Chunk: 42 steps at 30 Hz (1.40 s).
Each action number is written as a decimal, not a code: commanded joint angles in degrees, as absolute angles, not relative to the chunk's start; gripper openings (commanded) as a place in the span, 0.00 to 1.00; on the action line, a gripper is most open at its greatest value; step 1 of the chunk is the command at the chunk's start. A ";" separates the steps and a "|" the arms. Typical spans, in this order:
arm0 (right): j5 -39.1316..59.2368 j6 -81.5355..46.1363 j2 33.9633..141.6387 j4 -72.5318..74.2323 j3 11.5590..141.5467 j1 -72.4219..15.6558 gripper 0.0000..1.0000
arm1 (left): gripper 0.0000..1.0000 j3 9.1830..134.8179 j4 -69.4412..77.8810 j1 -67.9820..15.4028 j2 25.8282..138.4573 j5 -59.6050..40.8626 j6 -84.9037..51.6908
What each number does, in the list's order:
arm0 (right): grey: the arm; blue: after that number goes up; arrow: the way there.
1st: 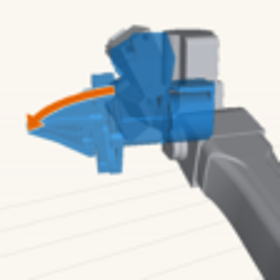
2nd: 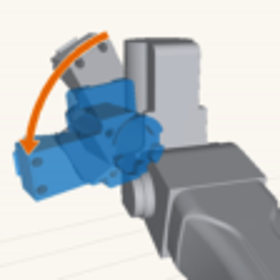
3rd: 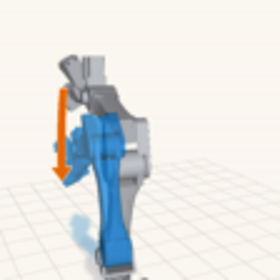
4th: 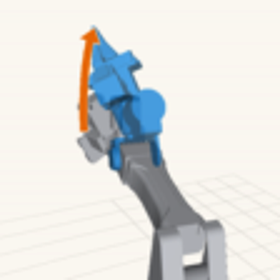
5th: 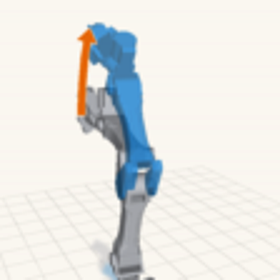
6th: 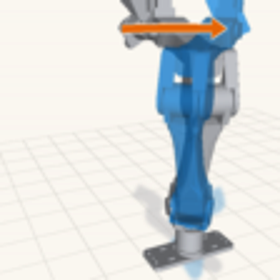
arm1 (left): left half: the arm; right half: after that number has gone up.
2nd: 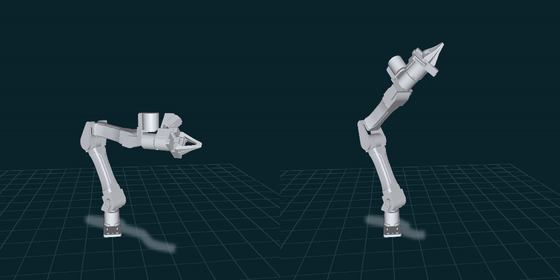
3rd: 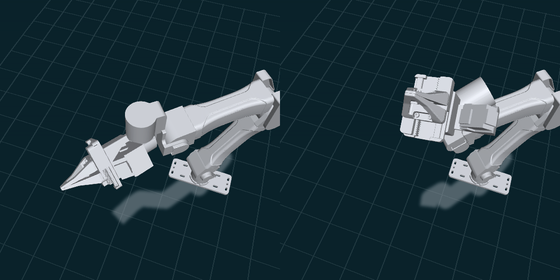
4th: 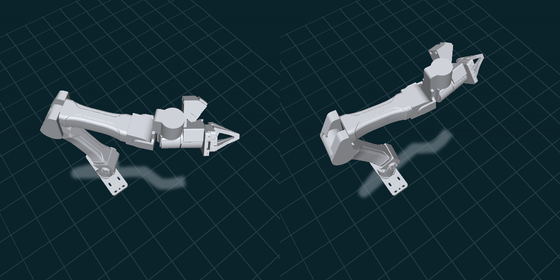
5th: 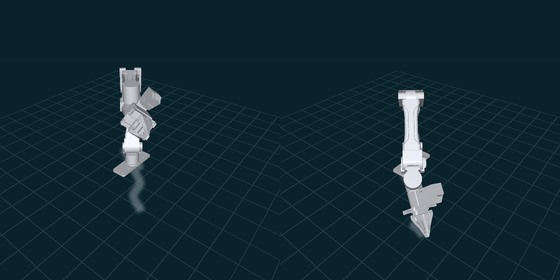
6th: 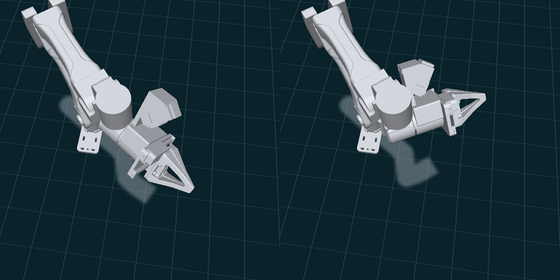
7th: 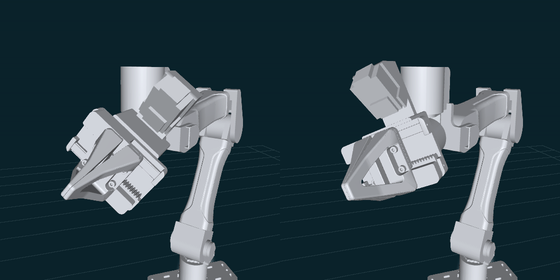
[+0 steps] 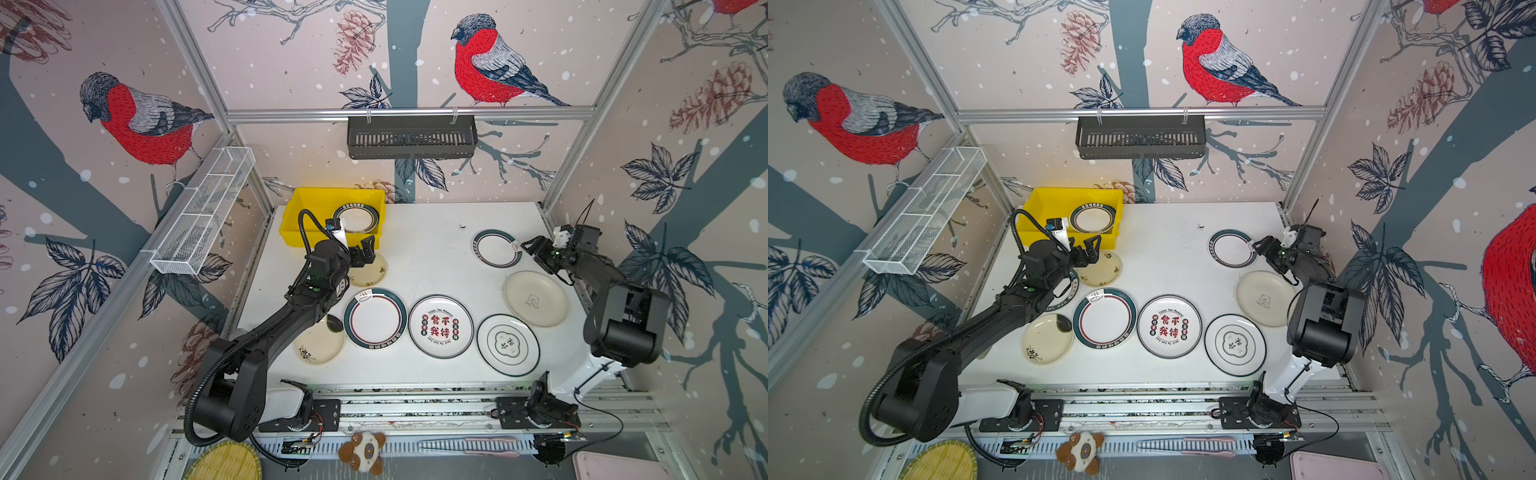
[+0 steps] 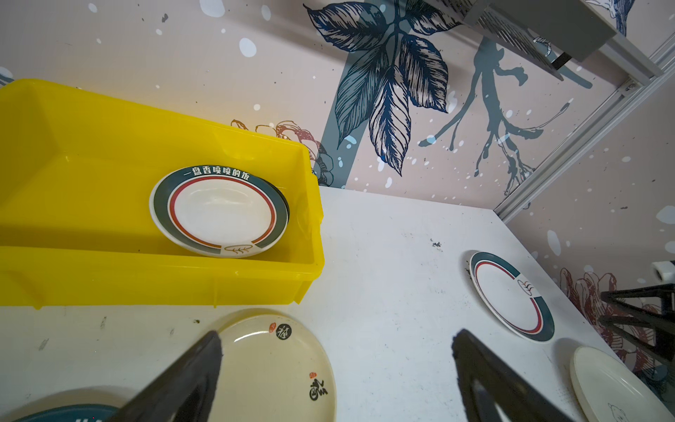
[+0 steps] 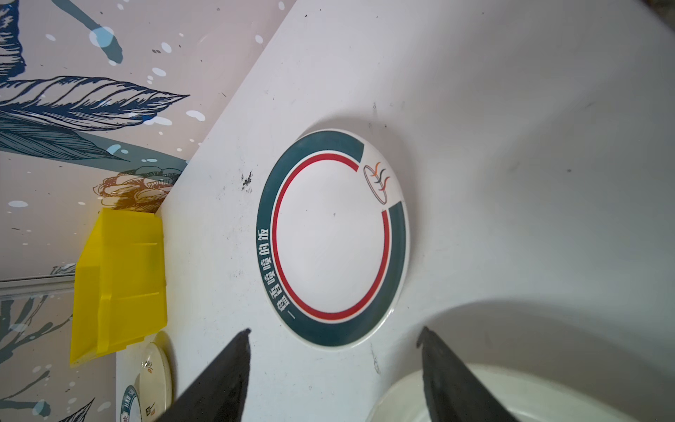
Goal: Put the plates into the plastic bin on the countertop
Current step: 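Grasp the green-rimmed plate's edge with the right gripper and tilt it upright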
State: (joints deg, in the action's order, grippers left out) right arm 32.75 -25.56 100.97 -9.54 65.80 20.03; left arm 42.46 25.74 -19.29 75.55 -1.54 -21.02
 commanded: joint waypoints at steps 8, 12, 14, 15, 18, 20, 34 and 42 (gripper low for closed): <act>24.83 -22.35 109.83 -14.16 73.84 17.41 0.67 | 0.97 43.43 28.87 -19.25 75.53 -3.86 -22.46; 23.70 -21.31 113.02 -14.89 75.90 17.32 0.60 | 0.97 43.67 28.77 -19.25 75.66 -4.39 -22.58; 22.74 -20.36 114.34 -15.44 76.69 17.23 0.59 | 0.97 43.87 28.67 -19.25 75.76 -4.73 -22.65; 22.35 -19.89 114.96 -15.55 77.03 17.23 0.58 | 0.97 43.86 28.82 -19.25 75.76 -4.83 -22.65; 23.88 -19.68 116.45 -15.31 77.59 17.13 0.56 | 0.97 43.99 29.18 -19.25 76.19 -5.19 -22.85; 27.93 -19.90 117.56 -14.00 77.57 17.39 0.51 | 0.97 44.61 28.41 -19.27 76.78 -5.19 -22.92; 29.47 -20.86 120.61 -12.24 79.31 17.23 0.40 | 0.97 45.70 27.42 -19.25 77.34 -5.09 -22.81; 30.53 -22.25 121.52 -10.04 78.48 16.66 0.32 | 0.97 45.53 26.94 -19.25 76.90 -4.75 -23.12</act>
